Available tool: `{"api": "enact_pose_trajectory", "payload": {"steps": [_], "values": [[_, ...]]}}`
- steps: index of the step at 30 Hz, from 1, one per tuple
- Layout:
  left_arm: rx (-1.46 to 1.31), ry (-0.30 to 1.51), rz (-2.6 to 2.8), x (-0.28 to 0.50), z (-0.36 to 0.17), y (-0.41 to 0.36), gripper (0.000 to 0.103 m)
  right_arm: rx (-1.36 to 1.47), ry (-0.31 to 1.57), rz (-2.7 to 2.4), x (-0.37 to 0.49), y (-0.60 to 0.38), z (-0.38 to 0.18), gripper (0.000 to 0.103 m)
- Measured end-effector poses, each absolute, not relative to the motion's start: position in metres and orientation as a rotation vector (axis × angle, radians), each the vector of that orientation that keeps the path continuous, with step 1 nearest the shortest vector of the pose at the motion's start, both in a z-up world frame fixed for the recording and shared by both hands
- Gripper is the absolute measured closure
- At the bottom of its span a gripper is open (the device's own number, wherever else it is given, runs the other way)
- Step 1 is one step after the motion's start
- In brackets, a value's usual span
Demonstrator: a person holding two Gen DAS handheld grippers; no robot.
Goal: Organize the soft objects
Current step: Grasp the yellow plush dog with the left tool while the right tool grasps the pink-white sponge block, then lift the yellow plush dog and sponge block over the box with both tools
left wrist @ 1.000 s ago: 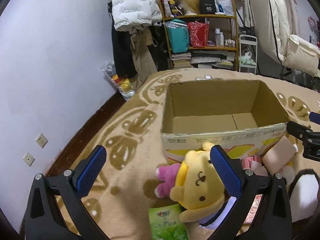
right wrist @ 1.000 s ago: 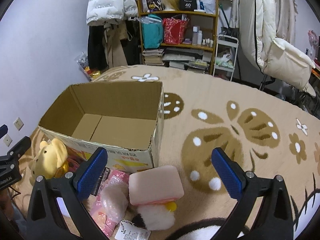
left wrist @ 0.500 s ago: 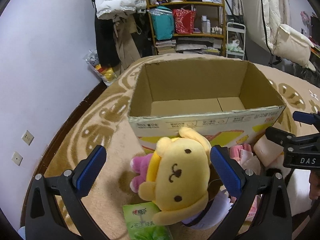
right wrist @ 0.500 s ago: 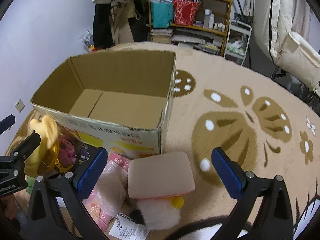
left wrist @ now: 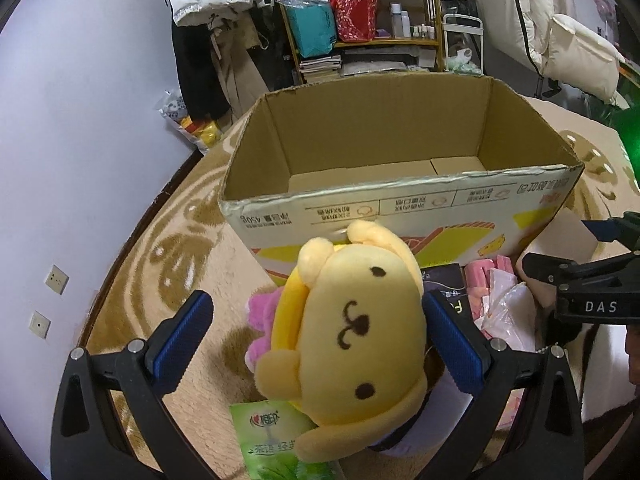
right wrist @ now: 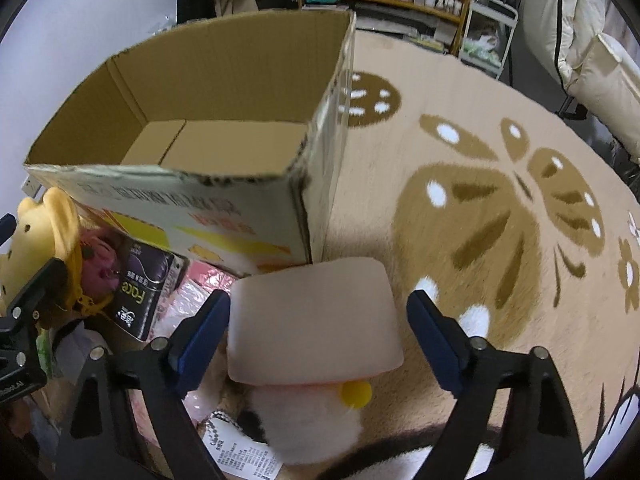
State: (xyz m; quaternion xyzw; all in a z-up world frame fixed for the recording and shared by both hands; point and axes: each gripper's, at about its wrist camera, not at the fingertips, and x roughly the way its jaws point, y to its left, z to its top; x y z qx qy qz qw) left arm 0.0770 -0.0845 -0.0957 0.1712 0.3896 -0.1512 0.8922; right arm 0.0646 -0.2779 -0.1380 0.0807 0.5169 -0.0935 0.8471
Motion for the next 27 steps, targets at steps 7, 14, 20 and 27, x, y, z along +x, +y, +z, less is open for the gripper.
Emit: {"api": "enact_pose_trajectory", "payload": {"steps": [7,14,20,27], "values": [[0.334,0.834,-0.383,0.072,-0.098,-0.085,0.03,0.189,1.102,-0.168,0.065,-0.278,-0.142,0.038],[0.329,0.805,-0.382,0.061,-0.092,-0.083,0.042,0.194,1.06,-0.193,0.054,-0.278,-0.126,0.046],[0.296,0.738,-0.354,0.051,-0.075,-0.071,0.042,0.247,0.984,-0.233,0.038,-0.286,-0.103,0.046],[0.251,0.647,-0.312,0.039,-0.049,-0.051,0.042,0.246,0.859,-0.271,0.017,-0.284,-0.068,0.046]]}}
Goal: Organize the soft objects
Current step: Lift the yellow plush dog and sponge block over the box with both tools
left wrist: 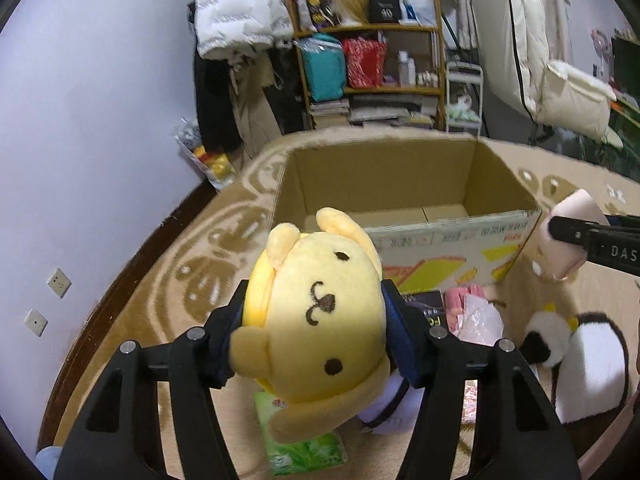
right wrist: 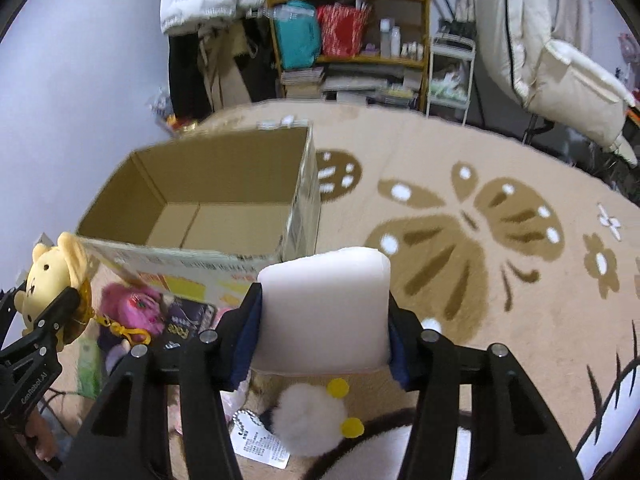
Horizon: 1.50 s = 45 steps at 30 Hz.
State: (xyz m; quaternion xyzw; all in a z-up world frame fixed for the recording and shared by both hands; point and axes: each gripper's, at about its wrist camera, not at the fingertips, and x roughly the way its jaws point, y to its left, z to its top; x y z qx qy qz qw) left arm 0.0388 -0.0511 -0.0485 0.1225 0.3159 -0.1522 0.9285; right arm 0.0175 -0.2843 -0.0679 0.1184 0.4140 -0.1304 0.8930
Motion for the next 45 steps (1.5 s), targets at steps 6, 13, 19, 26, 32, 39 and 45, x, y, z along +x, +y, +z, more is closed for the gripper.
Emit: {"api": "enact_pose_trajectory", "payload": {"steps": [6,13,19,26,32,39,45], "values": [[0.214,0.535,-0.265,0.029,-0.019,-0.032,0.042,0.223,0.692,-0.301,-0.005,-0.277,-0.034,0.047],[0.186,0.458,-0.249,0.043,0.01,-0.026,0.042,0.172,0.527,-0.29,-0.014,-0.267,0.01,0.047],[0.216,0.411,-0.254,0.056,0.023,-0.036,0.042,0.157,0.479,-0.268,0.001,-0.259,0.025,0.047],[0.226,0.422,-0.252,0.077,0.022,-0.049,0.042,0.136,0.488,-0.251,0.033,-0.255,0.022,0.047],[0.248,0.446,-0.262,0.093,0.01,-0.054,0.042,0.13,0.491,-0.246,0.056,-0.256,0.02,0.047],[0.259,0.467,-0.278,0.11,0.0,-0.059,0.042,0.12,0.501,-0.228,0.082,-0.254,0.012,0.046],[0.254,0.507,-0.307,0.122,-0.01,-0.065,0.042,0.101,0.527,-0.213,0.098,-0.252,0.0,0.046]]}}
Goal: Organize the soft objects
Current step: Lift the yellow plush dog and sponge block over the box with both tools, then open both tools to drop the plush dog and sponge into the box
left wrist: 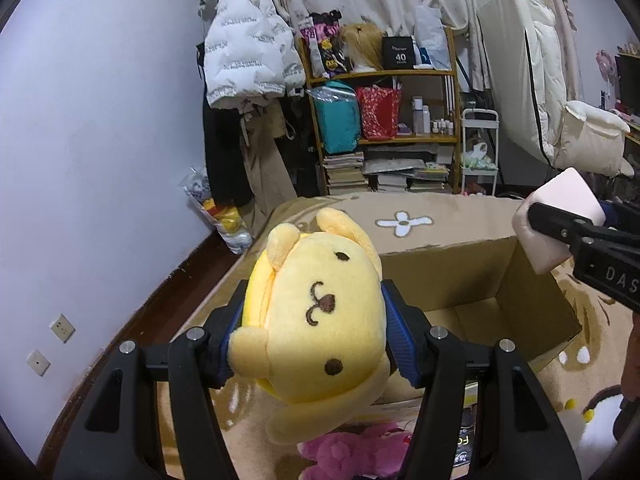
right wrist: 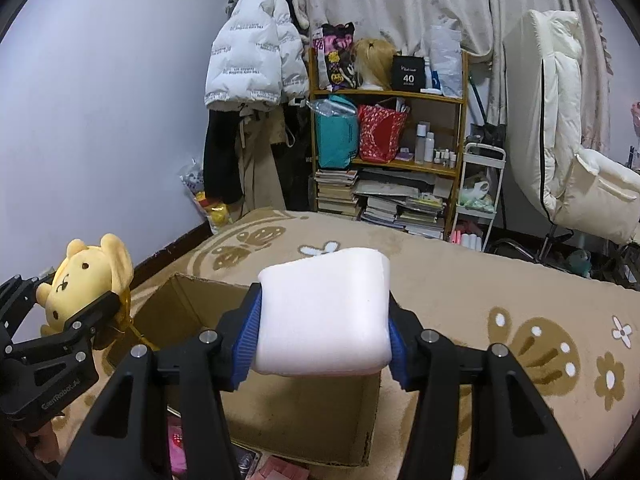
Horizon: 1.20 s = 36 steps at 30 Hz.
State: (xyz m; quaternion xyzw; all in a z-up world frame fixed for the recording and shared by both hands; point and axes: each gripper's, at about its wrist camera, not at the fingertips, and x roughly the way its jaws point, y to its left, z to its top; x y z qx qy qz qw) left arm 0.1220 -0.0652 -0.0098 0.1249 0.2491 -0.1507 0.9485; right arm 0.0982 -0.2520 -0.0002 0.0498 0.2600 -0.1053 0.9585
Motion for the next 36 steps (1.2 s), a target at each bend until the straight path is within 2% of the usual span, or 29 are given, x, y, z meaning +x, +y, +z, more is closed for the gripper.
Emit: {"api": "enact_pose_trajectory", "payload": {"steps": [15,36], "values": [[0.311,0.599,-0.371,0.135,-0.04,-0.088,0.041,0.16,0.608,-0.177,0.11,-0.264,-0.031,0.045],[0.26,0.679,-0.411,0.156,-0.052,-0.09,0.04,0.205,0.64,-0.121,0.112,-0.26,-0.038,0.041]]}}
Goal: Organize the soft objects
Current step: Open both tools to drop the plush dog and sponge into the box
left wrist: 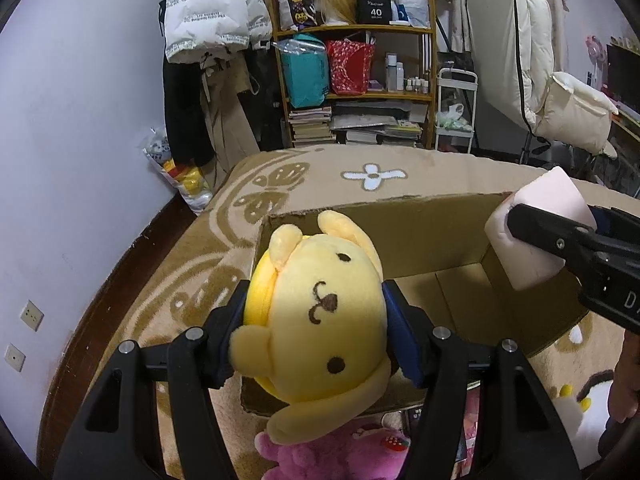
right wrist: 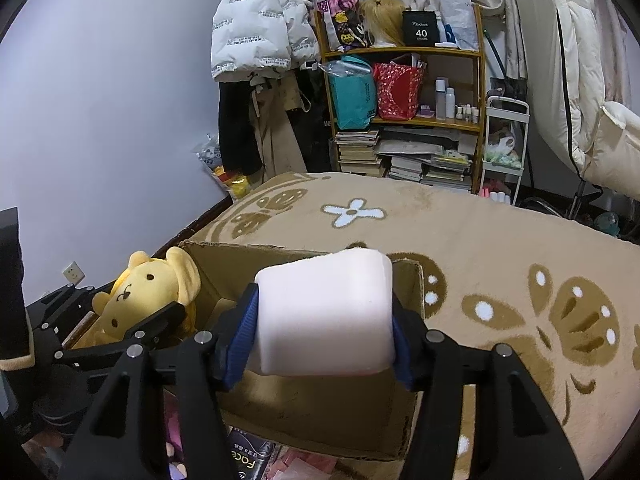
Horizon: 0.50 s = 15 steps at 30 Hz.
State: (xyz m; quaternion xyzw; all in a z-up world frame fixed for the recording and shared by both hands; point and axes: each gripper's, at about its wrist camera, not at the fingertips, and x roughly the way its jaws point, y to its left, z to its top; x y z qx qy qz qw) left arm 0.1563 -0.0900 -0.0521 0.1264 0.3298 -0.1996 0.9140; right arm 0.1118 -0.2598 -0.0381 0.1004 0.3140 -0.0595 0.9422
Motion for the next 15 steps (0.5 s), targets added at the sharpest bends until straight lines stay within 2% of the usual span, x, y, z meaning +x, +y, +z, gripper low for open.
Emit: {"api": "enact_pose_trajectory", "payload": {"steps": [11,14,15], "values": [[0.272,0.671,-0.374,0.151,-0.049,-0.084,0.014,0.241,0.666,-0.128,0.115,-0.262,-0.043,0.034],[0.288,0.656,-0.347,0.145,-0.044,-0.081,0.012,0.265,0.666,-0.119,0.112,-0.266,-0.041,0.024],[0.291,0.647,-0.338,0.143,-0.042,-0.08,0.012,0.269,0.656,-0.121,0.111,-0.266,-0.04,0.013]]}}
